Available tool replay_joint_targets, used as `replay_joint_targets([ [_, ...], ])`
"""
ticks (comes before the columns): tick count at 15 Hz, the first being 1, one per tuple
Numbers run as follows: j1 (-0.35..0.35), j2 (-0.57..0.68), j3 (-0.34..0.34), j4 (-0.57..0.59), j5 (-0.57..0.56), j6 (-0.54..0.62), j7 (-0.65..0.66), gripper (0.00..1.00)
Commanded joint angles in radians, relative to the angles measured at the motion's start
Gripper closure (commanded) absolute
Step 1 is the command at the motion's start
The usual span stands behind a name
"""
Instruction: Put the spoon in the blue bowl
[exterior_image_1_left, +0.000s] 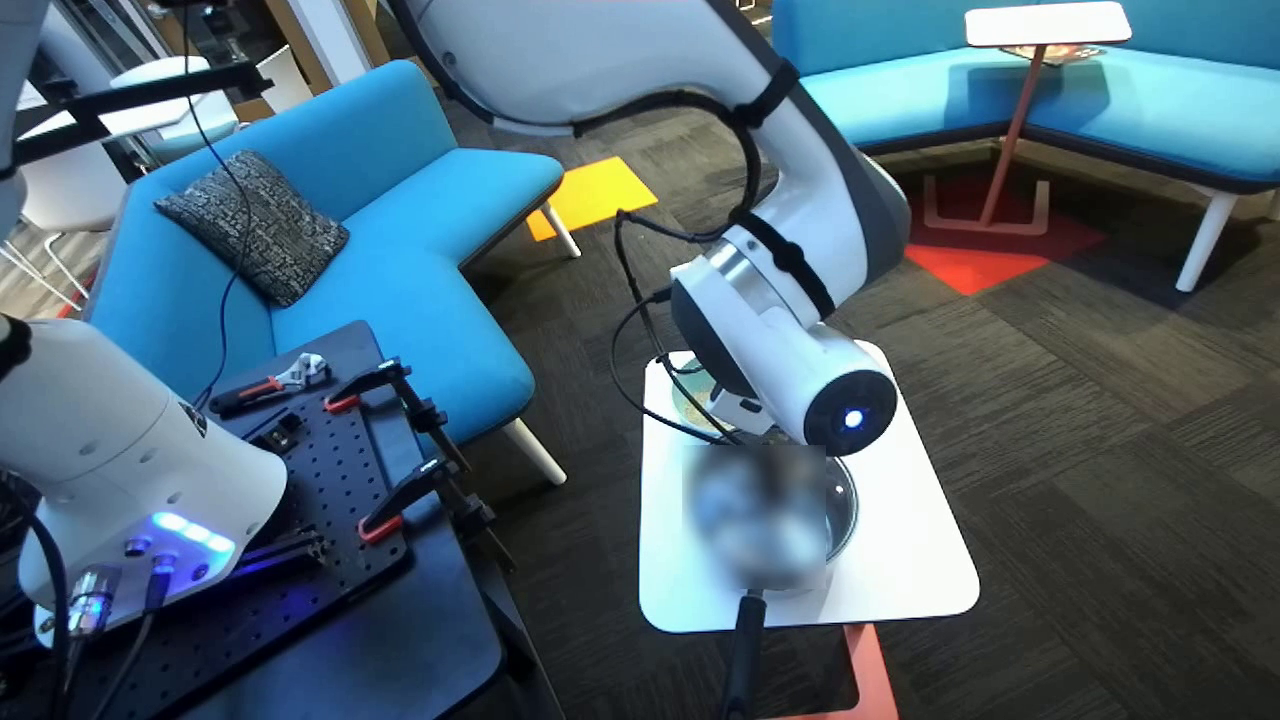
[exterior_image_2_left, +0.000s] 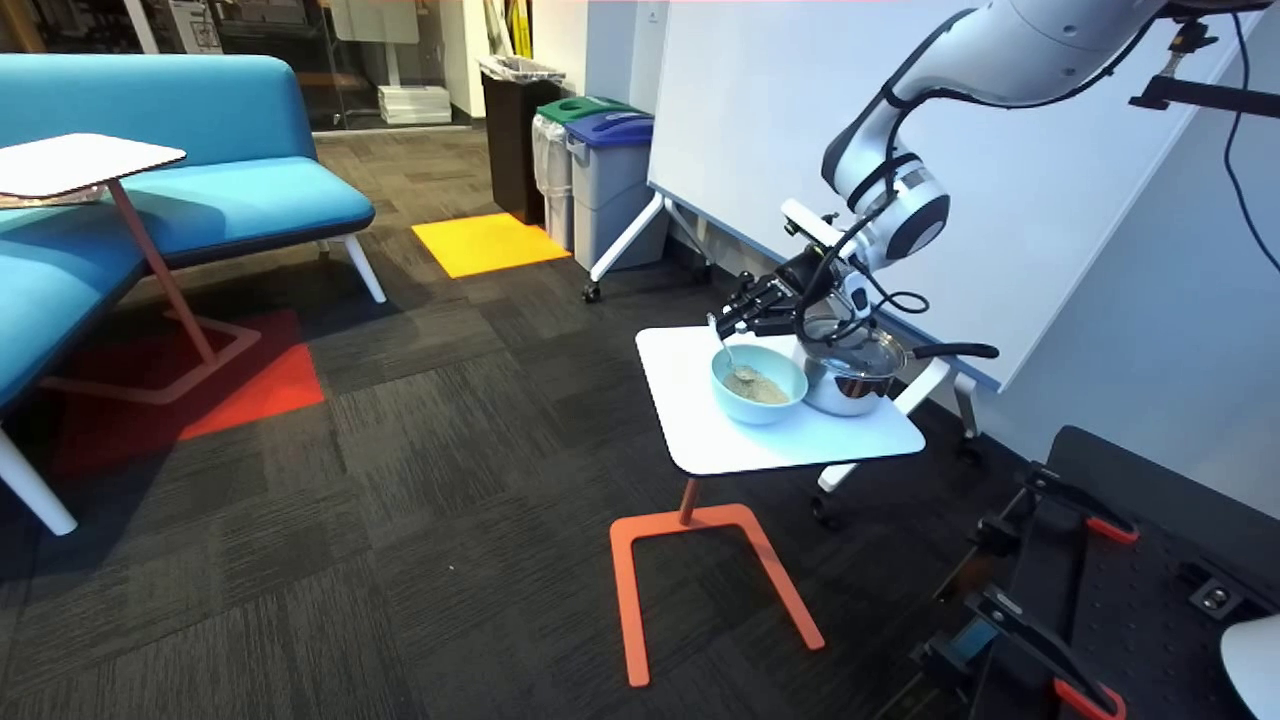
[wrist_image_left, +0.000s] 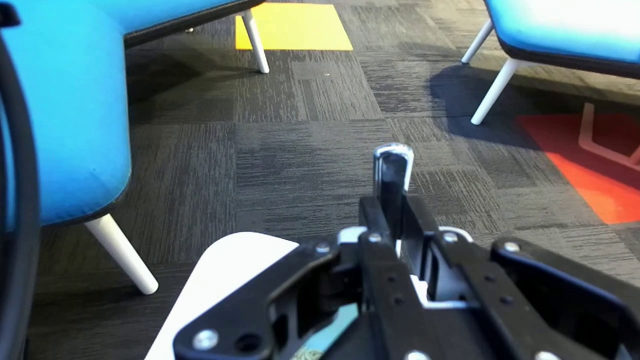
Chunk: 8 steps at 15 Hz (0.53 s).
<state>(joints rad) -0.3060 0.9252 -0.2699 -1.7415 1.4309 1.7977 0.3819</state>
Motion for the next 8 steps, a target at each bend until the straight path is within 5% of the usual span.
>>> replay_joint_targets([
  [1,0.038,-0.080,-0.006,-0.070,-0.051,0.052,0.040,0.96],
  [8,0.070,-0.061,0.008,-0.056,-0.107,0.123,0.139,0.96],
])
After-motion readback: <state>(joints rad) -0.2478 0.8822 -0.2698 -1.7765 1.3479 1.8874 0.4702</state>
